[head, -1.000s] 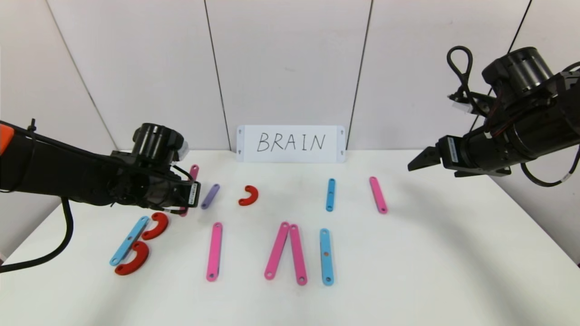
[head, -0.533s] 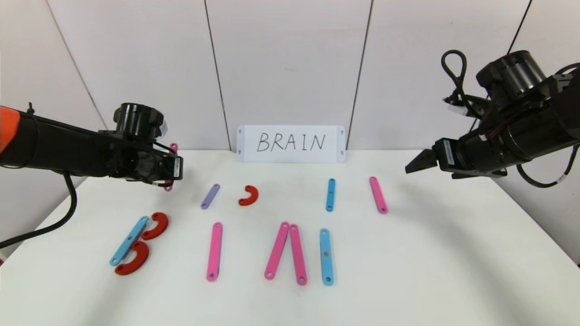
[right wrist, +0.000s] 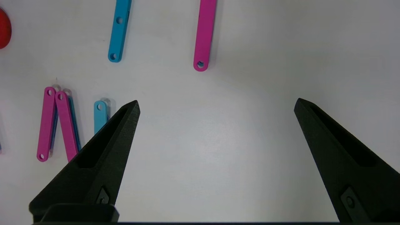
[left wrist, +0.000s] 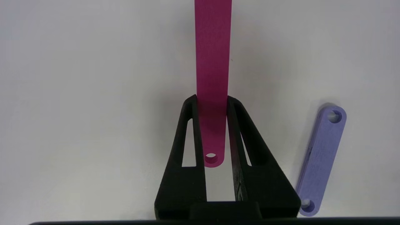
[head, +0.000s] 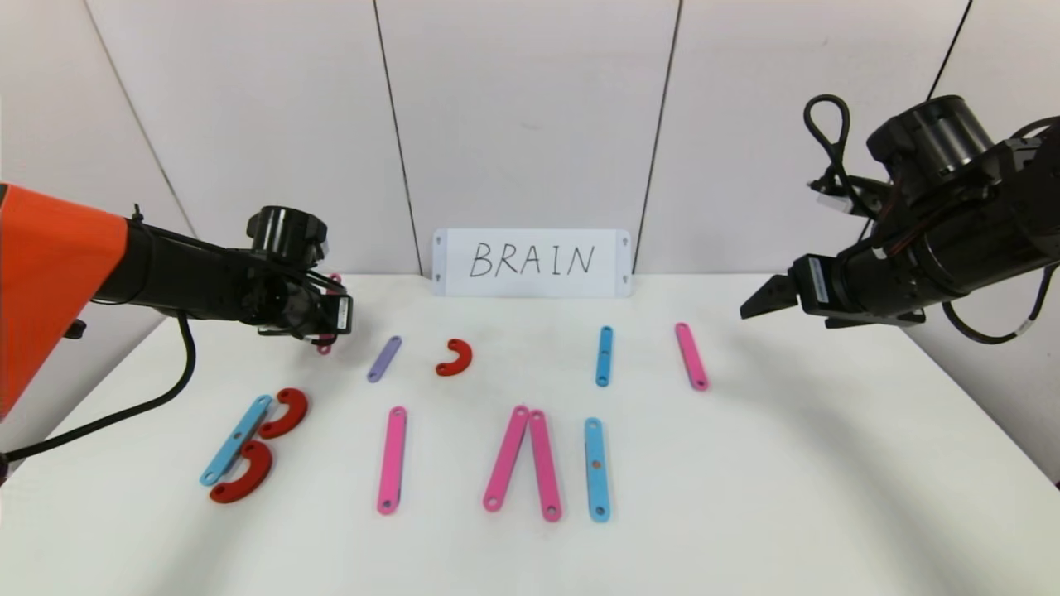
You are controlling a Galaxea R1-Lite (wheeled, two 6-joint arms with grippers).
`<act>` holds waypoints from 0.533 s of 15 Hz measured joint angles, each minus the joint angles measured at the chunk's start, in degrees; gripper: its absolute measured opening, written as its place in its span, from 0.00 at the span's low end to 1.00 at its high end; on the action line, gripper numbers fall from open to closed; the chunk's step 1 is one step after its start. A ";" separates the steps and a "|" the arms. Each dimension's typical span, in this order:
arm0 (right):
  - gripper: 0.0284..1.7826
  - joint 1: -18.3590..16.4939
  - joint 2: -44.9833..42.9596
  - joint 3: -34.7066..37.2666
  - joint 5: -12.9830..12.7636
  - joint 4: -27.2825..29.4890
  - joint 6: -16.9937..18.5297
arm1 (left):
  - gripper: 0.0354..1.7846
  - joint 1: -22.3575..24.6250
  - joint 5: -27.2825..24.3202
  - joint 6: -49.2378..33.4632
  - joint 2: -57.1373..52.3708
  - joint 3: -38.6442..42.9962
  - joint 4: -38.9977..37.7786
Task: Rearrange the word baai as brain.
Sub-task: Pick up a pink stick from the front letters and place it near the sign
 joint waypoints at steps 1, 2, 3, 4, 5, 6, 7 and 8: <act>0.97 -0.02 0.00 0.00 0.00 0.00 0.00 | 0.13 -0.15 0.02 -0.02 0.39 -0.07 0.02; 0.97 -0.07 0.00 0.00 -0.02 0.00 0.00 | 0.13 -0.28 0.00 -0.02 0.72 -0.11 0.05; 0.97 -0.09 0.00 0.00 -0.02 0.02 -0.04 | 0.13 -0.37 0.02 -0.02 1.02 -0.21 0.16; 0.97 -0.09 0.02 0.00 0.00 0.06 -0.06 | 0.13 -0.39 0.05 -0.02 1.29 -0.24 0.59; 0.97 -0.09 0.05 0.00 0.00 0.06 -0.06 | 0.13 -0.41 0.07 -0.02 1.56 -0.29 0.91; 0.97 0.00 0.07 0.05 -0.02 0.11 -0.06 | 0.13 -0.44 0.07 -0.05 1.84 -0.30 1.05; 0.97 -0.02 0.07 0.05 -0.02 0.11 -0.06 | 0.13 -0.44 0.05 -0.02 2.12 -0.35 1.12; 0.97 -0.02 0.10 0.05 -0.02 0.09 -0.06 | 0.13 -0.48 0.05 -0.02 2.43 -0.49 1.35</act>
